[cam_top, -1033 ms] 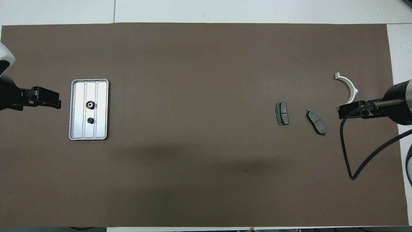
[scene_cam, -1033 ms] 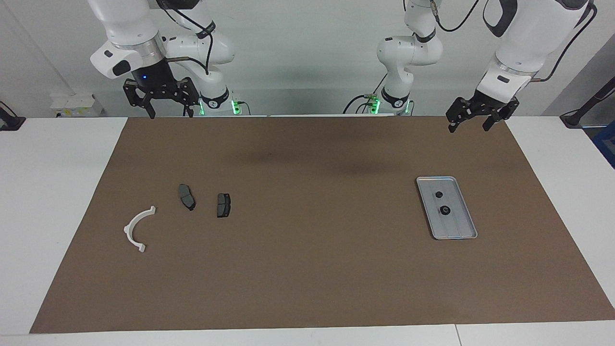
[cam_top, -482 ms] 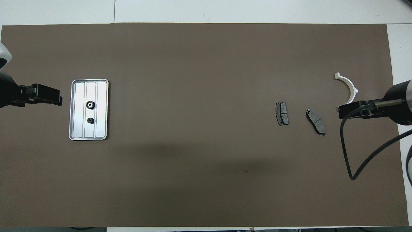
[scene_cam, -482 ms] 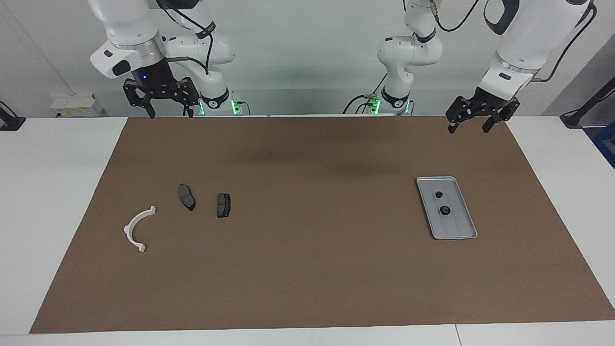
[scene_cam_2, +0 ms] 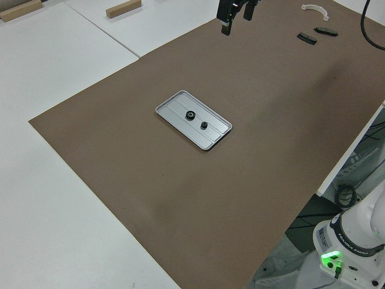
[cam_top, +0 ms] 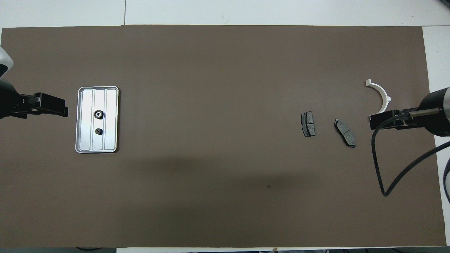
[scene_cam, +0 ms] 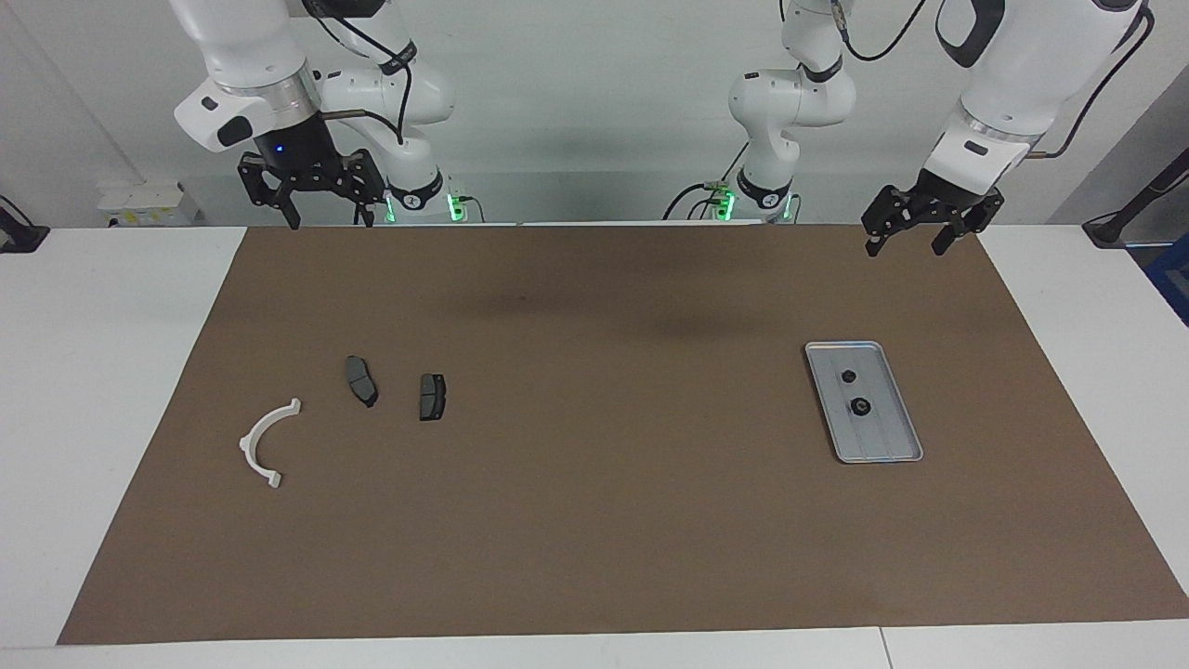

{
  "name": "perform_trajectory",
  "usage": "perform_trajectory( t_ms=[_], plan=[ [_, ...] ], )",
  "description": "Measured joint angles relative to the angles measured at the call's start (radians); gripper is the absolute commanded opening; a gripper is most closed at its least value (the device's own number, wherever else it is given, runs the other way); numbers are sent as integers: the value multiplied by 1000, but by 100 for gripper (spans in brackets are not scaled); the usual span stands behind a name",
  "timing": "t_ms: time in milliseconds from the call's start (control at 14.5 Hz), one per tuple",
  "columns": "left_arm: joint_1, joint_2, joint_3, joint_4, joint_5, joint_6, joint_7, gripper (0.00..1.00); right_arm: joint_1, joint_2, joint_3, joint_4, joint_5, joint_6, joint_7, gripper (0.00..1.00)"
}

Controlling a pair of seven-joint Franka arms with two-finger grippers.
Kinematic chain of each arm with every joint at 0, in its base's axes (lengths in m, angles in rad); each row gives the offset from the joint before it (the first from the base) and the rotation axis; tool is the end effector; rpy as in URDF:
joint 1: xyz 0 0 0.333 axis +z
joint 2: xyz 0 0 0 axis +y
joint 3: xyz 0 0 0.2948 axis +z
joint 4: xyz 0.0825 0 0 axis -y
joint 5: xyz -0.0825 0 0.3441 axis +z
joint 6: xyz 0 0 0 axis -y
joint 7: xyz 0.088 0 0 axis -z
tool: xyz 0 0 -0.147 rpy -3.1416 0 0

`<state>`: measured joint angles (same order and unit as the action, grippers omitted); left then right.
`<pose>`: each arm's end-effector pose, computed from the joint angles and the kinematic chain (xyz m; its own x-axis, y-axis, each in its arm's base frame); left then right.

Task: Pick bearing gear from pile to tray

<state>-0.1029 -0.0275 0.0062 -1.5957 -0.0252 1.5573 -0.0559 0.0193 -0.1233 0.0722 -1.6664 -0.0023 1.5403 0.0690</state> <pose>0.5019 -0.0524 0.5654 0.9991 -0.0411 -0.0123 -0.0408 -0.9989 0.0247 0.4728 0.0450 0.5803 0.9998 0.0219 -0.0023 0.0219 -0.9997 0.0114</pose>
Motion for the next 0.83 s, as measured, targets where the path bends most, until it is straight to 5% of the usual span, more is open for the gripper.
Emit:
perform_trajectory(
  t_ms=[826],
  plan=[
    [5, -32, 11, -5, 0, -4, 0, 100, 0, 0, -1, 0, 0, 0, 0, 100]
  ],
)
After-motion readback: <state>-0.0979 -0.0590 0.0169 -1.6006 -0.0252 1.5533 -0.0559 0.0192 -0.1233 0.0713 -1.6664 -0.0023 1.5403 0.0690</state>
